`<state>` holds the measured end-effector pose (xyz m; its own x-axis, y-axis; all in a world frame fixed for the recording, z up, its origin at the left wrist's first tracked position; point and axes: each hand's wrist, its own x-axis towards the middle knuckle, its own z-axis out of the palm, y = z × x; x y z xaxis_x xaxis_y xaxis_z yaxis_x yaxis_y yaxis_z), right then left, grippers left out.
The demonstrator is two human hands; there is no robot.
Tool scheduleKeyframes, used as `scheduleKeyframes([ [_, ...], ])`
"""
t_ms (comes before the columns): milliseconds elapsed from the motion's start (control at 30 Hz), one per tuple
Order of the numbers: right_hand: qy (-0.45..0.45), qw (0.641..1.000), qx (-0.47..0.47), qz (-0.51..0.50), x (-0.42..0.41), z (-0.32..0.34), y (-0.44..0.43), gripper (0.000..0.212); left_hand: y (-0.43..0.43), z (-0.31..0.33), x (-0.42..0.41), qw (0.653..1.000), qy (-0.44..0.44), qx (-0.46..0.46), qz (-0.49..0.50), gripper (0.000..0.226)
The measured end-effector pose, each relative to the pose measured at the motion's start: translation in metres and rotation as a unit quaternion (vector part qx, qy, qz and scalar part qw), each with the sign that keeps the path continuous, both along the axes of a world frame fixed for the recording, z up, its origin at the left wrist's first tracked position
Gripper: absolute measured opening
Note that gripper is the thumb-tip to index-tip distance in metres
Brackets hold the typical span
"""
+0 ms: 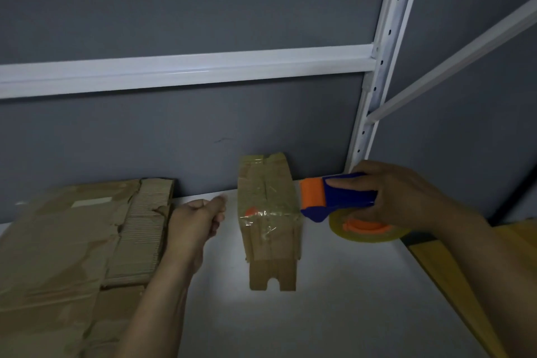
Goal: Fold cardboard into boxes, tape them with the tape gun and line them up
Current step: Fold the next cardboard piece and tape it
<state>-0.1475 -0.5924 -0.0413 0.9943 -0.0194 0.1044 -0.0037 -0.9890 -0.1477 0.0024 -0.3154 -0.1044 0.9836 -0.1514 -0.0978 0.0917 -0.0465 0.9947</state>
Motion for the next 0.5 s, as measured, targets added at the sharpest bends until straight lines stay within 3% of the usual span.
scheduleKeyframes([
  [367,0.0,0.996,0.084,-0.024,0.002,-0.045,-0.001,0.072,-0.007,-0.044,-0.009,0.997,0.04,0.03,-0.052,0.042],
  [500,-0.005,0.995,0.097,-0.03,0.002,-0.053,0.004,0.074,-0.011,-0.047,-0.009,0.991,-0.026,0.113,-0.069,0.048],
])
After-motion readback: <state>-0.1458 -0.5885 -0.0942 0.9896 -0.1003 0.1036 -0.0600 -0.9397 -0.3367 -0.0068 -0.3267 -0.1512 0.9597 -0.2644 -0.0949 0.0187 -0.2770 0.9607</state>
